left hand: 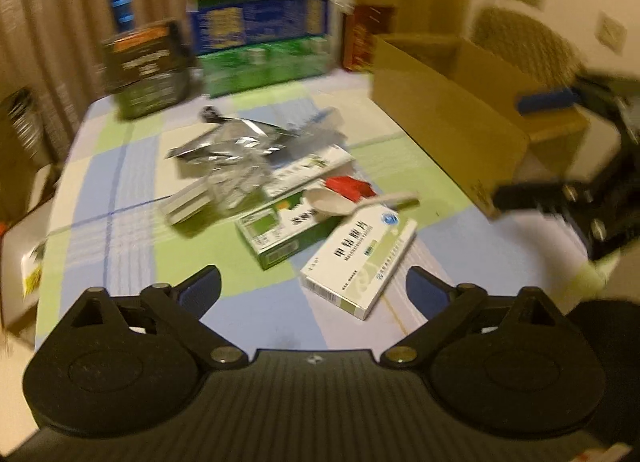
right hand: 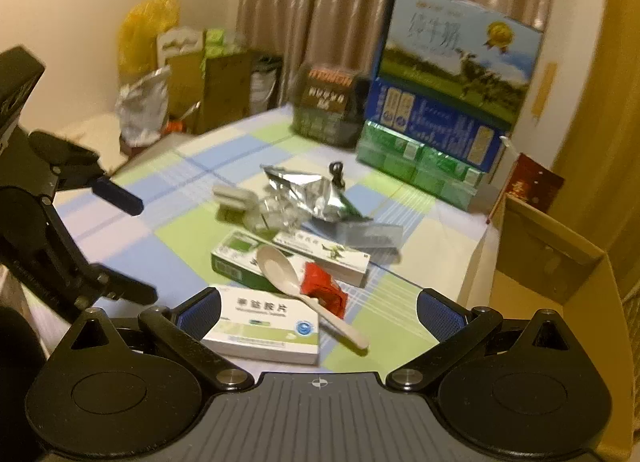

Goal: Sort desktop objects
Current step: 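Grasp the white tablet box with the left tool while the right tool reaches toward the white spoon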

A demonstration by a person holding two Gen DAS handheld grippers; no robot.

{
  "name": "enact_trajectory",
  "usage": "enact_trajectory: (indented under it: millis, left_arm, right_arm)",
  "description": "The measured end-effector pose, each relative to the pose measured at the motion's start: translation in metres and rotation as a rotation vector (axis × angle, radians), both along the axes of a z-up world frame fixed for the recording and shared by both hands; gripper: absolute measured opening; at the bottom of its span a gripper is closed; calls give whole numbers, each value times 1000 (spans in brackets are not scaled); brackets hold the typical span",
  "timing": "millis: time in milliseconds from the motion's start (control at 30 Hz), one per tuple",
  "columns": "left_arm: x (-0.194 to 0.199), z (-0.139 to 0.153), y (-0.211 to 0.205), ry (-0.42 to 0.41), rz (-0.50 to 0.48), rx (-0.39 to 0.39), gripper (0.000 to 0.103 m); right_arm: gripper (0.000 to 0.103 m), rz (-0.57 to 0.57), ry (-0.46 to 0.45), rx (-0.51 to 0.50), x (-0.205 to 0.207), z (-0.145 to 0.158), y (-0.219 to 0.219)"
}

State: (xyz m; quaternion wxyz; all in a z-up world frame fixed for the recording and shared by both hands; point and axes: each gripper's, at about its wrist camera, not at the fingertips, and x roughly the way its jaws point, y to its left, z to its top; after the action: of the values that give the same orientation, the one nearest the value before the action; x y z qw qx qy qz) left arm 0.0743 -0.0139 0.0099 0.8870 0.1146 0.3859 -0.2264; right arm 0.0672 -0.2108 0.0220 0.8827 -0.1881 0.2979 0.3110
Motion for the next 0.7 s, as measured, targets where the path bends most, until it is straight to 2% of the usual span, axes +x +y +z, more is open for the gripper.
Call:
enact_trajectory:
  millis: [167,333,467,533,700]
  left_arm:
    - [21,-27,-17,25,-173,70,92]
    - [40,-63,-34,76,-283,73,90]
    - [55,-89,-47,108,-333,99,81]
    - [61,-96,-50,99,-352,106,80]
    - [70,-106,-53,106,-380,100,72]
  right_arm:
    - [101,68,15,-84,25,-17,10]
    - [101,127,42,-133,42,-40,15]
    - [99,160,59,-172,54,-57,21]
    - [91,172,72,-184,59,-63,24]
    - [81,188,100,-200,73,-75,33]
